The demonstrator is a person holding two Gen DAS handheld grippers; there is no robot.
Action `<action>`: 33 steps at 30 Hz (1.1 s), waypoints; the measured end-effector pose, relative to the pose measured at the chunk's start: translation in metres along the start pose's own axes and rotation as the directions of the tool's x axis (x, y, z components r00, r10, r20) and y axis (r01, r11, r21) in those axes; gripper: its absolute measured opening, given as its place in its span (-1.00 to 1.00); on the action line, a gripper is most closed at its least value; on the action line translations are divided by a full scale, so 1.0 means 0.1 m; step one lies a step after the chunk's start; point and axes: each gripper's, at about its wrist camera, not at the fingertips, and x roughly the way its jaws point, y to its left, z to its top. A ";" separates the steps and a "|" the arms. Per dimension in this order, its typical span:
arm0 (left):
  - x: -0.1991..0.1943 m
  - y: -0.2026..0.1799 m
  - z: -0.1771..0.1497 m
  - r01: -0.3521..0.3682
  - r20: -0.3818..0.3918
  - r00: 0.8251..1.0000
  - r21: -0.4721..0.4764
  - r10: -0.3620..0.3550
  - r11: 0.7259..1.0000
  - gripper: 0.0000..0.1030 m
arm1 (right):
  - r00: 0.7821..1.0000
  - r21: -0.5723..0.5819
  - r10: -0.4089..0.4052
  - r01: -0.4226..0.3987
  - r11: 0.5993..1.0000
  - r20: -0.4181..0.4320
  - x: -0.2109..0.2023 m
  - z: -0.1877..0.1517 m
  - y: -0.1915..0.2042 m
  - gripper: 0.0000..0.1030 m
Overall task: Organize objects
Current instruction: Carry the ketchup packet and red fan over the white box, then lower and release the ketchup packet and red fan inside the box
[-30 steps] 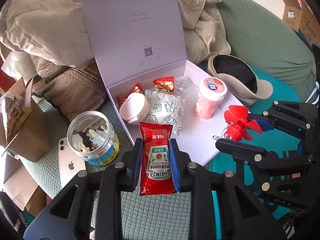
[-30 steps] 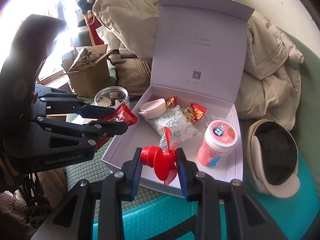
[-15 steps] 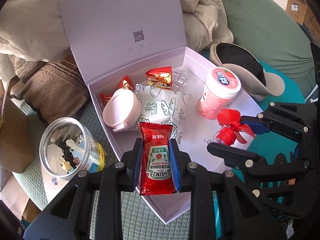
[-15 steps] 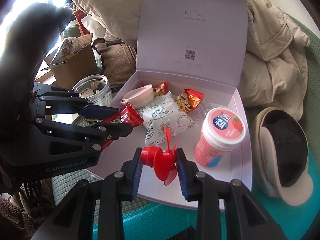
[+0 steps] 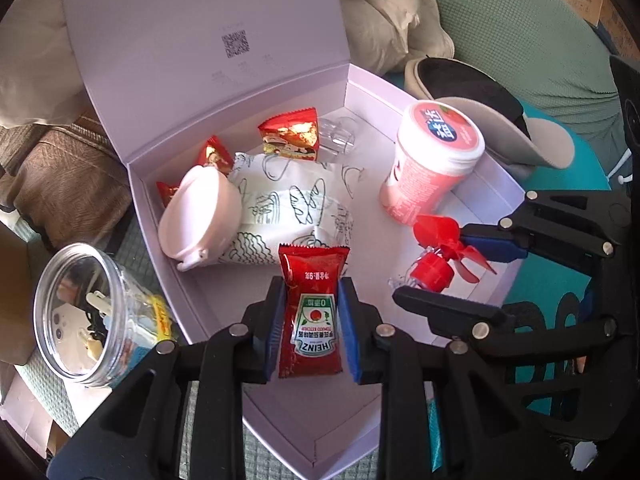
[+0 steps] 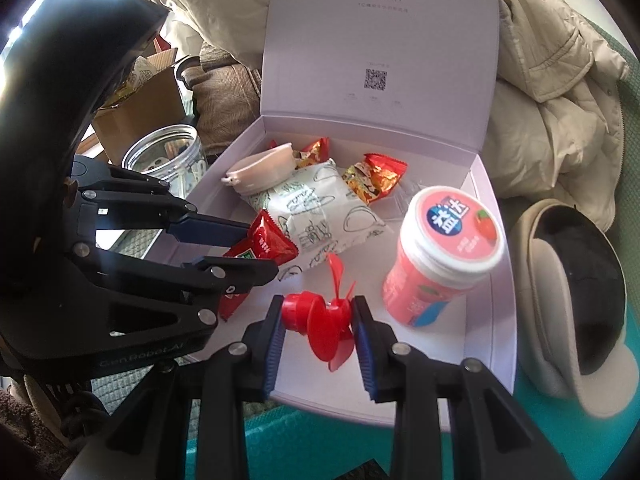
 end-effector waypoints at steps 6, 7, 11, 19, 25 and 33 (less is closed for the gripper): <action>0.08 -0.06 0.02 0.019 -0.021 1.000 0.016 -0.019 1.000 -0.52 | 1.000 0.027 -0.010 0.011 1.000 -0.009 0.02 -0.05 -0.09 -0.36; 0.10 -0.07 0.03 0.022 -0.024 0.999 0.021 -0.022 1.000 -0.52 | 1.000 0.032 -0.014 0.014 0.999 -0.012 0.04 -0.04 -0.12 -0.36; 0.14 -0.12 0.06 0.026 -0.033 0.999 0.038 -0.025 0.999 -0.52 | 1.000 0.047 -0.022 0.023 0.999 -0.021 0.07 -0.04 -0.19 -0.36; 0.31 -0.06 0.08 0.058 -0.088 0.994 0.009 -0.057 0.998 -0.52 | 0.999 0.064 -0.001 0.003 0.998 -0.037 0.16 -0.01 -0.26 -0.36; 0.32 -0.06 0.09 0.066 -0.085 0.994 0.028 -0.063 0.997 -0.52 | 0.999 0.055 0.009 -0.006 0.998 -0.052 0.18 0.00 -0.27 -0.36; 0.31 -0.05 0.09 0.067 -0.083 0.994 0.022 -0.065 0.998 -0.52 | 0.999 0.124 0.019 -0.013 0.992 -0.050 0.17 -0.02 -0.32 -0.36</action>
